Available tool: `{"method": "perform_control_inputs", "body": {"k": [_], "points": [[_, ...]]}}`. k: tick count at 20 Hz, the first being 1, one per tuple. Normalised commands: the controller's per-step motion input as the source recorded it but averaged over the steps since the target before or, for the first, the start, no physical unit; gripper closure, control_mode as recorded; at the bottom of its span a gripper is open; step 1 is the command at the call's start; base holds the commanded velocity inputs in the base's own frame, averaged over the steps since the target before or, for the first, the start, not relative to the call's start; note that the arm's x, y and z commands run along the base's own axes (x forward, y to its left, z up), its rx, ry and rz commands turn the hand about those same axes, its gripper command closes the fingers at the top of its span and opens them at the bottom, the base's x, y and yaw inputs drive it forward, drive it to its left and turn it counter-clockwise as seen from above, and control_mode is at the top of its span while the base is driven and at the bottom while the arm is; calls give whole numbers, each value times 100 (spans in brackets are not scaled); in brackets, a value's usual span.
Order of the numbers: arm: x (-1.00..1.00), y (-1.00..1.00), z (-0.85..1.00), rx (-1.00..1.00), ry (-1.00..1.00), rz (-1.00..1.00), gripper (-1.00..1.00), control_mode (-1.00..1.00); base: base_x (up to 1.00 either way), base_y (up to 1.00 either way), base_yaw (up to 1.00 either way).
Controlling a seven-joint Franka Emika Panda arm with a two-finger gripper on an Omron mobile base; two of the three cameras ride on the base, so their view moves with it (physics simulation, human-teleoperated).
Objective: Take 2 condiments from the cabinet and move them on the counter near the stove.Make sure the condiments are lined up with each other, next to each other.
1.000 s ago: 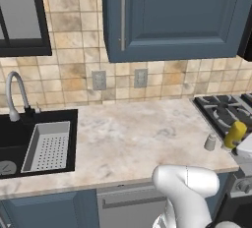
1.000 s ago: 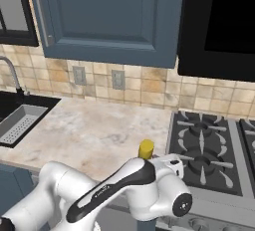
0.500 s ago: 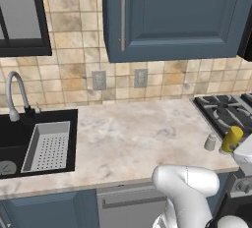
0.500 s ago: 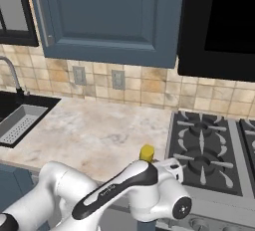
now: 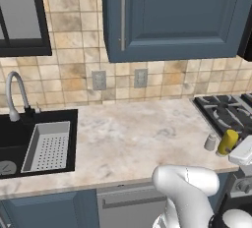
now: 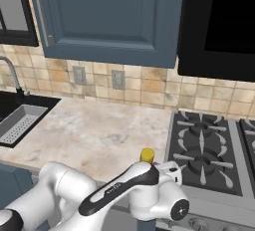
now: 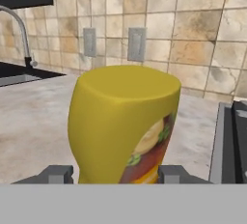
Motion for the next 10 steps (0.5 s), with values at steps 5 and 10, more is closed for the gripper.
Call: {"method": "perform_control_inputs", "body": {"k": [5,10], "points": [[11,-12,-20,0,0,0,100,-100,0,0,0],[8,-16,-18,0,0,0,100,-100,0,0,0]]}}
